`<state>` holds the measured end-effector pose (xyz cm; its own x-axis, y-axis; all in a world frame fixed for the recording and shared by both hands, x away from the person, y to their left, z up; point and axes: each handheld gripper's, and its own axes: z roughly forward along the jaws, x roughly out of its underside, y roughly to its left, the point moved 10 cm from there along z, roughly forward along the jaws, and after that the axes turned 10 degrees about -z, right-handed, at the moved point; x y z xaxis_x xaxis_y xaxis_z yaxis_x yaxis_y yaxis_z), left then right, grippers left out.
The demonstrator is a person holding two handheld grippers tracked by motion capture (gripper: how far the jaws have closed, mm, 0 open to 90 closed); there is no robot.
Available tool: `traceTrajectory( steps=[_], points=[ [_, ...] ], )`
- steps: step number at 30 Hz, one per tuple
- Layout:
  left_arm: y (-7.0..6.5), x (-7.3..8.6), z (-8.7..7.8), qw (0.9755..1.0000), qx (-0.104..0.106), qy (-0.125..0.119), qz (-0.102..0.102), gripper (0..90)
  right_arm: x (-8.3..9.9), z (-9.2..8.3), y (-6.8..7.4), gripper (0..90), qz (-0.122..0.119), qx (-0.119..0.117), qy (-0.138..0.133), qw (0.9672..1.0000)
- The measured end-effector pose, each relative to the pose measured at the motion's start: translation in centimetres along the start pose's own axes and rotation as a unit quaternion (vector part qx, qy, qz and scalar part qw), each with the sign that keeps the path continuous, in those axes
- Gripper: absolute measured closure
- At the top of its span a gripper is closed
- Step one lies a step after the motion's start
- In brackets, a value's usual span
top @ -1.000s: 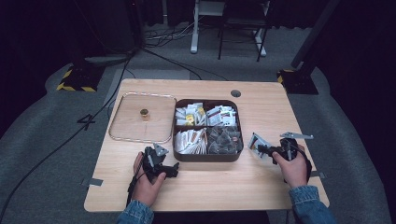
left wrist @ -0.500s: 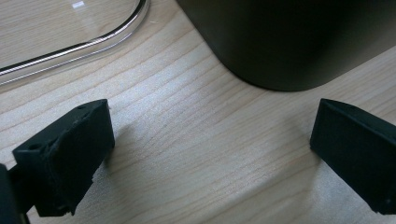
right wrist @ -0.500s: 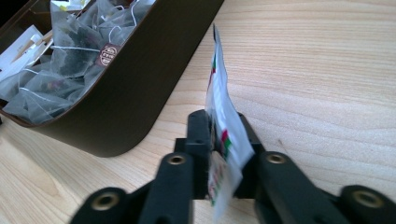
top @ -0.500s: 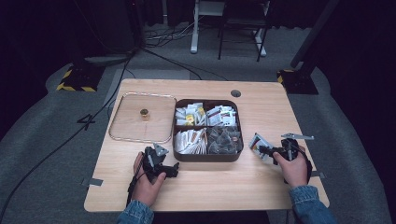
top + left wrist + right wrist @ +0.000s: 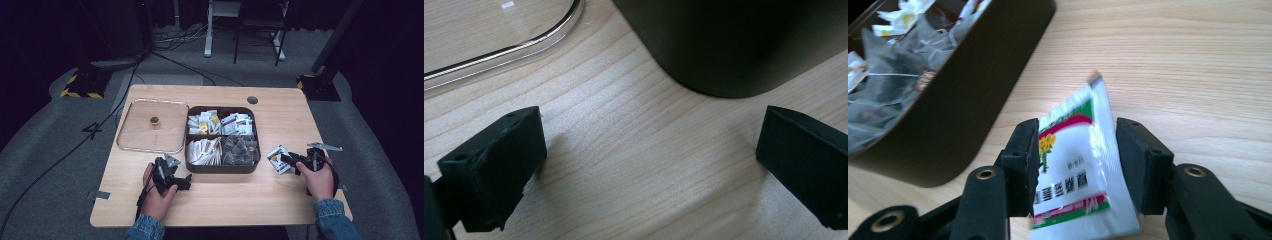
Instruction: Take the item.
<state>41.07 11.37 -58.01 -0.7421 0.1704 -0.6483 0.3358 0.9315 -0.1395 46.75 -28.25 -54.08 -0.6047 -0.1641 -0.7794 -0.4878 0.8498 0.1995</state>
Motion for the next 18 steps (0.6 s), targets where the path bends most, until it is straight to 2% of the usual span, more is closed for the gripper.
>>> traceTrajectory(
  steps=[4, 9, 13, 18],
  points=[
    [0.0, 0.0, 0.0, 1.0000, 0.000, 0.000, 0.001, 0.1, -0.1, -0.3, -0.9, 53.2, 0.006, 0.019, -0.008, 0.9998],
    [0.0, 0.0, 0.0, 1.0000, 0.000, 0.000, 0.001, 0.1, -0.3, -0.8, -1.6, 52.7, 0.007, 0.030, -0.016, 0.9994],
    [0.0, 0.0, 0.0, 1.0000, 0.000, 0.000, 0.001, 0.1, -0.5, -1.0, -1.3, 52.0, -0.005, 0.026, -0.016, 0.9995],
    [0.0, 0.0, 0.0, 1.0000, -0.001, 0.000, -0.001, 0.1, -1.1, -1.8, 0.2, 51.4, -0.028, 0.010, -0.019, 0.9994]
  ],
)
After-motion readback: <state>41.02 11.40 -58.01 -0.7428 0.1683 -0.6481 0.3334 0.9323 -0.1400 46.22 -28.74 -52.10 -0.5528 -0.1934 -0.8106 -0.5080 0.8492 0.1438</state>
